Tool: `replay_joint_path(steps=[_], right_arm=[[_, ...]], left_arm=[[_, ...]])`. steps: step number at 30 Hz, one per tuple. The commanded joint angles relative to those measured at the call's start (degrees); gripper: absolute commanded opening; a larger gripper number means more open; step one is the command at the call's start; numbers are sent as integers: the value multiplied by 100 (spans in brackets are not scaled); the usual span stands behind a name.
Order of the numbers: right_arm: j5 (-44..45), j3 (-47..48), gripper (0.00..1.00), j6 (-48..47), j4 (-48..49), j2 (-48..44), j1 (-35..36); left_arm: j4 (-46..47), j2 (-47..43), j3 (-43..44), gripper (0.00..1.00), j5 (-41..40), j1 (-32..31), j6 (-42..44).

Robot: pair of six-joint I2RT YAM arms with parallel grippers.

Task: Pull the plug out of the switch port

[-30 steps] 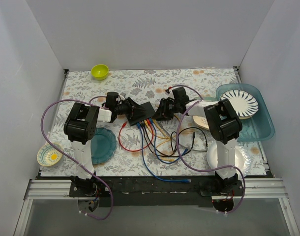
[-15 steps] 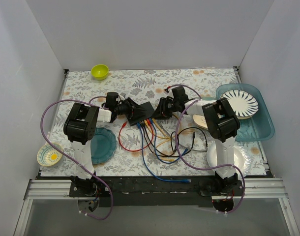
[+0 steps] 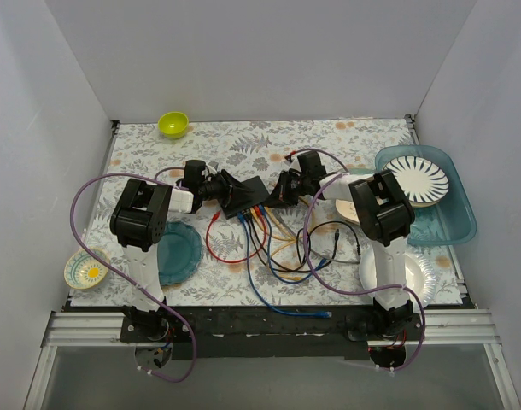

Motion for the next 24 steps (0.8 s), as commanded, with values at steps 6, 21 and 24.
replay_joint_path(steps=[6, 21, 24], right_arm=[[112, -762, 1, -133, 305, -188, 160], [-20, -1379, 1, -388, 226, -409, 99], [529, -1545, 1, -344, 156, -724, 29]], left_arm=[[-327, -126, -175, 35, -26, -24, -156], [-89, -64, -202, 35, -26, -15, -332], [-159, -169, -210, 35, -52, -15, -314]])
